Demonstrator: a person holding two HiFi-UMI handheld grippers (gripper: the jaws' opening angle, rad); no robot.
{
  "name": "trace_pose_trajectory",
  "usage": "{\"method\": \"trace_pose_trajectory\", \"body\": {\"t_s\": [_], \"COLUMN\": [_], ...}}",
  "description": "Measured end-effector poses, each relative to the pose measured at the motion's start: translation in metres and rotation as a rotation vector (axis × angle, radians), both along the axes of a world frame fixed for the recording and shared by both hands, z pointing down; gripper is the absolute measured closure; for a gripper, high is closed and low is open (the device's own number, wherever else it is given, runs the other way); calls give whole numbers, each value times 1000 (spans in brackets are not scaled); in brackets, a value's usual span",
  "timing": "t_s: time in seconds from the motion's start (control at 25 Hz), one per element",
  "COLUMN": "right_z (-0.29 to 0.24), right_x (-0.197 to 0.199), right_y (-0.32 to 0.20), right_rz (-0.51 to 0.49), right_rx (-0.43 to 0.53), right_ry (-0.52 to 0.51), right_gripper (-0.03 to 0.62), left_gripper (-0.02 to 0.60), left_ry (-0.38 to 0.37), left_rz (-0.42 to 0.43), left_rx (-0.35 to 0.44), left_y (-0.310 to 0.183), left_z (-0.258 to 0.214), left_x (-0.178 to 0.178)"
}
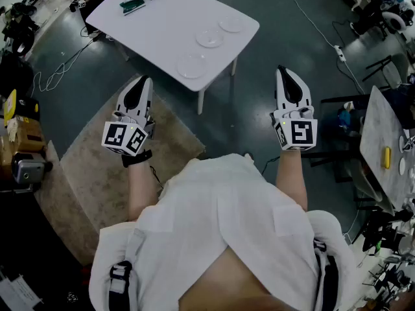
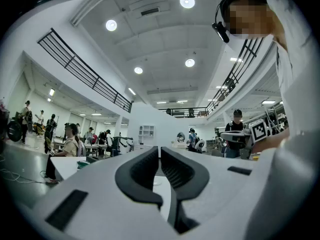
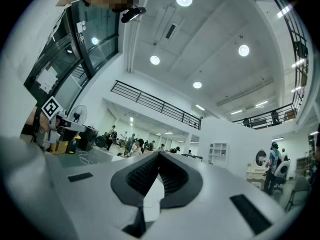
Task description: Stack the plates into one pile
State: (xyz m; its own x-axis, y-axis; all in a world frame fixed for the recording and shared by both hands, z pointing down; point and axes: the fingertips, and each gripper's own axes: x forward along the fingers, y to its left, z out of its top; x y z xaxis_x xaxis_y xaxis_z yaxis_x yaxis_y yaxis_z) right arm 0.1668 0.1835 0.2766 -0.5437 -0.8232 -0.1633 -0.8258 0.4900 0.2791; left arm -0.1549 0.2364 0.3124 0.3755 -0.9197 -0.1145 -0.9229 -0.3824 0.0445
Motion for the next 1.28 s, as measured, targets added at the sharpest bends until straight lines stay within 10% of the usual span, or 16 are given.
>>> {"method": "trace_pose_trajectory", "body": {"t_s": [1.28], "right_z": [17], "right_x": [-30], "right_y": [-9], "right_rz": [-112], "right_rx": [-48], "right_ry": [7], "right_gripper": [562], "left_gripper": [558], "left_ry": [-10], "left_rz": [22], "left_rx": [-35], "left_y": [-7], "left_z": [17], "left_x": [-4]}}
